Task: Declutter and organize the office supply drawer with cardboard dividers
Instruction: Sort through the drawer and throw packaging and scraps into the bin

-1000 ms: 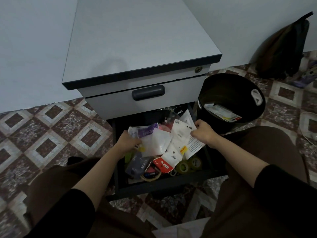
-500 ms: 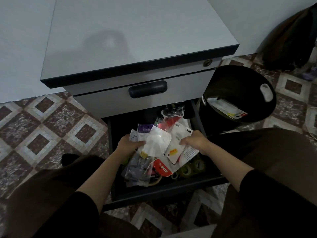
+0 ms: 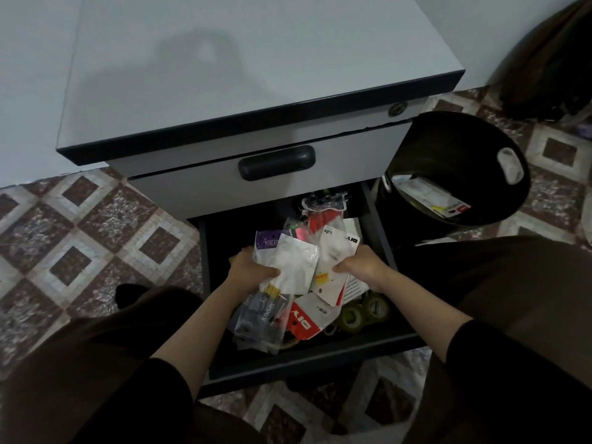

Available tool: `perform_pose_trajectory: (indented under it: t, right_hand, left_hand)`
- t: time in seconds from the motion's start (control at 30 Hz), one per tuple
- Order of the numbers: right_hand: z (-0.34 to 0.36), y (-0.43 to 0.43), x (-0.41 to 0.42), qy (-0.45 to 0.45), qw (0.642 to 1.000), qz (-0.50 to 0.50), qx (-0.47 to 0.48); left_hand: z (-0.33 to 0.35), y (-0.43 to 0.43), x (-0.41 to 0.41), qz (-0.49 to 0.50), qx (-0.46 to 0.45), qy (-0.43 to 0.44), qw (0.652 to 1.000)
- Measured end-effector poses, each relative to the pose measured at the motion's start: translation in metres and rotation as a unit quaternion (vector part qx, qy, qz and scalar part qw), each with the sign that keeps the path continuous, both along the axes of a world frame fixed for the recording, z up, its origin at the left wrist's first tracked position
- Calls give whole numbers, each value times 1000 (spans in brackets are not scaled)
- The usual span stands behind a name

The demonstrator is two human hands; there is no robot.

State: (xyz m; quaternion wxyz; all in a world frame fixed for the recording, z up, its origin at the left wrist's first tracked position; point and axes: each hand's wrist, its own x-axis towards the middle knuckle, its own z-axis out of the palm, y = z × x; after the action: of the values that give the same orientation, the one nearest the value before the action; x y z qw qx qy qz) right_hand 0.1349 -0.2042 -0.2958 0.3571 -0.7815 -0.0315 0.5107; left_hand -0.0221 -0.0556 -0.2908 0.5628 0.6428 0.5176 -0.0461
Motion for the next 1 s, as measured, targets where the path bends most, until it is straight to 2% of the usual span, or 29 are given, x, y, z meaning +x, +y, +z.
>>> perform_pose_trajectory:
  t: [0.27,0.67,1.0]
  right_hand:
    - [15,1,1,-12,1000,-8,4]
    - [57,-17,-4,42,993,-72,78]
    - [82,-32,-10,71,990,-44,115]
  left_hand:
    - [12,8,-12,24,18,-41,999]
    - [43,24,-34,58,24,-79,995]
    - [69,12,-32,66,35,-99,992]
